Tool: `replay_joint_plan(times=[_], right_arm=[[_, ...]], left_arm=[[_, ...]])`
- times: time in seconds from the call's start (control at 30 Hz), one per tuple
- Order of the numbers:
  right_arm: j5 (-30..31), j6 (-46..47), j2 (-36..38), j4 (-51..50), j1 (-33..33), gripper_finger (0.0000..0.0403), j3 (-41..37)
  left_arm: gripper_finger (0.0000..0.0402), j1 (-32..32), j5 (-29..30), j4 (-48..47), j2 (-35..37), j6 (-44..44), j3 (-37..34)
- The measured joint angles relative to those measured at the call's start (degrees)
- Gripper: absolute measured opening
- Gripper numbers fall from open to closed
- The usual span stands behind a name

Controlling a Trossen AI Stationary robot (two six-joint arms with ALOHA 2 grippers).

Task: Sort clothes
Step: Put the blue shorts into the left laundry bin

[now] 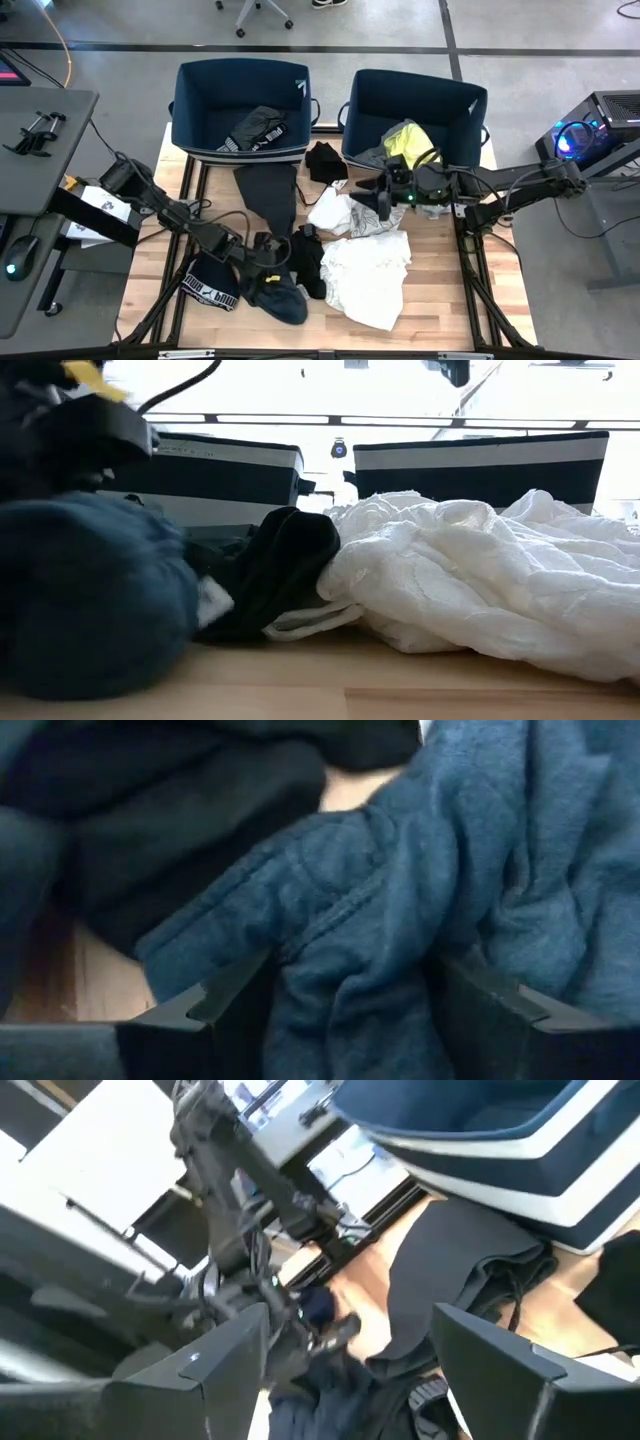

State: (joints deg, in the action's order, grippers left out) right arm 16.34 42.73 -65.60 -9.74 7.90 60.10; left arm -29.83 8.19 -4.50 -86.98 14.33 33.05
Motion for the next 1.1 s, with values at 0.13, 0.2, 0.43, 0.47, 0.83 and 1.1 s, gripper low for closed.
replay_joint_plan(times=[0.13,0.2,0.43,0.47,0.83,1.1], right_arm=[[2.0,0.9,0.0,0.7,0.0,0.0266,0.0],[2.1,0.5,0.0,0.6,0.0,0.0266,0.0],[-1.8,-4.3,0.0,0.9,0.0,0.0266,0.0],[-2.9,-5.0,0.0,0.9,0.0,0.0266,0.0],[-13.9,-14.4,3.4,0.6,0.0,0.0266,0.0],[-10.5,-17.5,11.3,0.6,-2.0,0.0266,0.0]], left_arm=[[0.0232,-0.4,-0.5,2.6,-3.9,-5.9,-0.5],[0.0211,-0.4,-0.6,3.0,-5.1,-5.0,-0.3],[0.0045,-0.6,0.3,0.4,-2.6,19.0,0.3],[0.0025,-0.6,0.1,-0.4,-1.7,21.6,0.9],[0.0005,-0.6,13.1,-24.1,4.9,31.6,27.5],[0.0004,3.6,30.8,-26.4,5.2,18.0,47.2]])
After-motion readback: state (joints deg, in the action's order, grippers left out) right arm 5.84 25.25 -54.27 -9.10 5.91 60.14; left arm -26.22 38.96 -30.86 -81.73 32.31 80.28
